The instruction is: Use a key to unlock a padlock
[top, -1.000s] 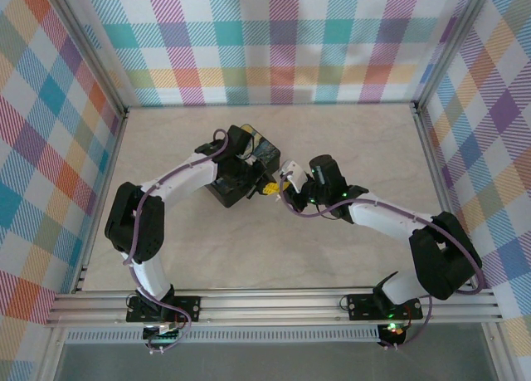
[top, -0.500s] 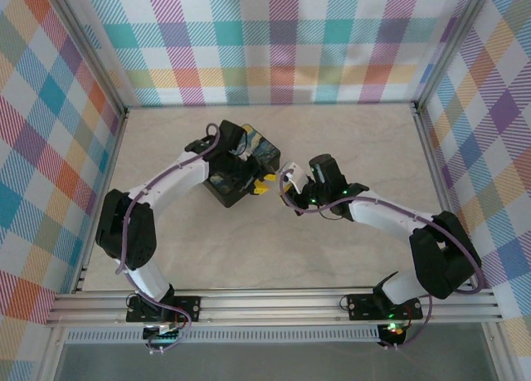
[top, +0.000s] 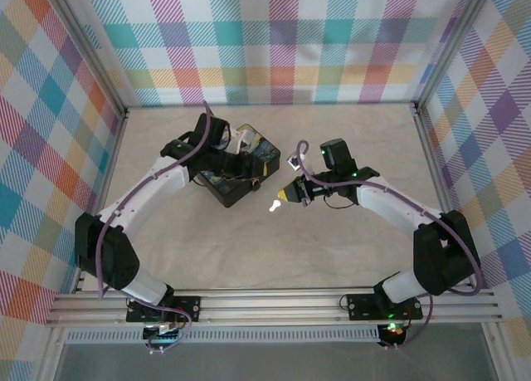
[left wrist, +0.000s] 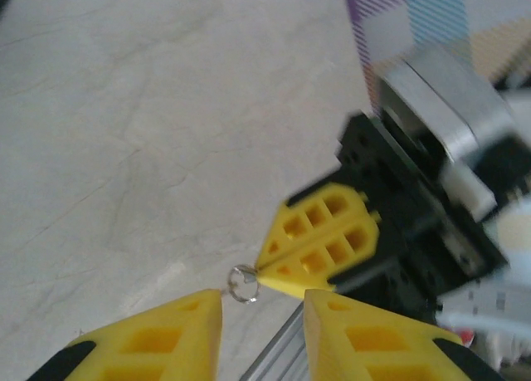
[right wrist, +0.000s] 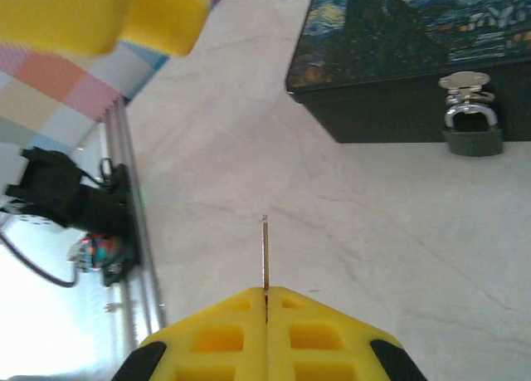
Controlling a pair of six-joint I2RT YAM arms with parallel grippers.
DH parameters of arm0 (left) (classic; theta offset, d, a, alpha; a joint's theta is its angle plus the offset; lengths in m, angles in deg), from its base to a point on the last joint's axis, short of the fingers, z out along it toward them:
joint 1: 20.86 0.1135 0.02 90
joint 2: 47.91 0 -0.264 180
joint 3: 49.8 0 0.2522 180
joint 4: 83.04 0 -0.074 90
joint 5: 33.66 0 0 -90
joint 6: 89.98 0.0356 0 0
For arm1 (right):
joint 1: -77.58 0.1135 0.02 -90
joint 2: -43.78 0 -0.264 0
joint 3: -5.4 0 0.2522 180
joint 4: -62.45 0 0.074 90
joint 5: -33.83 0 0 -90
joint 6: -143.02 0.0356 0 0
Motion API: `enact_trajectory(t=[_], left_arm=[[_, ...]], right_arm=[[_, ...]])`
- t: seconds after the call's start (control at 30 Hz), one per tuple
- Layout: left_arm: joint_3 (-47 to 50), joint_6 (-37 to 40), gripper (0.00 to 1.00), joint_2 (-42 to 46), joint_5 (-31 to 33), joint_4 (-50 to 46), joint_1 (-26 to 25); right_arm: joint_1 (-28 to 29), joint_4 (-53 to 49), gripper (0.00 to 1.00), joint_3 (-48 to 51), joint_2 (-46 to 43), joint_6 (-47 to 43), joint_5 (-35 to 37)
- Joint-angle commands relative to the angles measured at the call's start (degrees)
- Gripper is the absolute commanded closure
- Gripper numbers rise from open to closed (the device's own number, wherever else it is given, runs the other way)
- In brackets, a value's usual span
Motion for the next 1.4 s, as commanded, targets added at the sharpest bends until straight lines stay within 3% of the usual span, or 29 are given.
enact_trajectory(t=[0.0,0.27,0.8,1.13,1.2,1.27,1.37], left_arm=[[2.0,12.4,0.65,0.8,-7.7,0.7,0.2],[2.7,15.1,0.60,-1.0,-13.4,1.1,-0.8],[2.6,16.3,0.67,-3.5,-11.8,-0.6,-1.4],[2.7,16.3,0.79,-4.3,-12.7,-0.4,-1.5],[2.7,16.3,0.85,-4.3,-12.9,-0.4,-1.5],[2.8,16.2,0.98,-4.4,-13.1,-0.3,-1.5],[3.1,15.6,1.00,-4.4,-12.6,0.1,-1.5]], right_arm=[[-0.5,-3.8,1.00,-2.4,0.6,2.6,-9.2],[-0.5,-6.9,1.00,-5.6,2.2,3.5,-13.2],[-0.5,-4.8,1.00,-6.7,3.8,4.5,-14.6],[-0.5,-3.4,1.00,-7.3,4.9,5.7,-14.6],[-0.5,-3.0,1.00,-7.3,5.1,5.9,-14.7],[-0.5,-2.8,1.00,-7.4,5.3,6.1,-14.5],[-0.5,-2.7,0.99,-7.3,5.3,6.3,-13.5]])
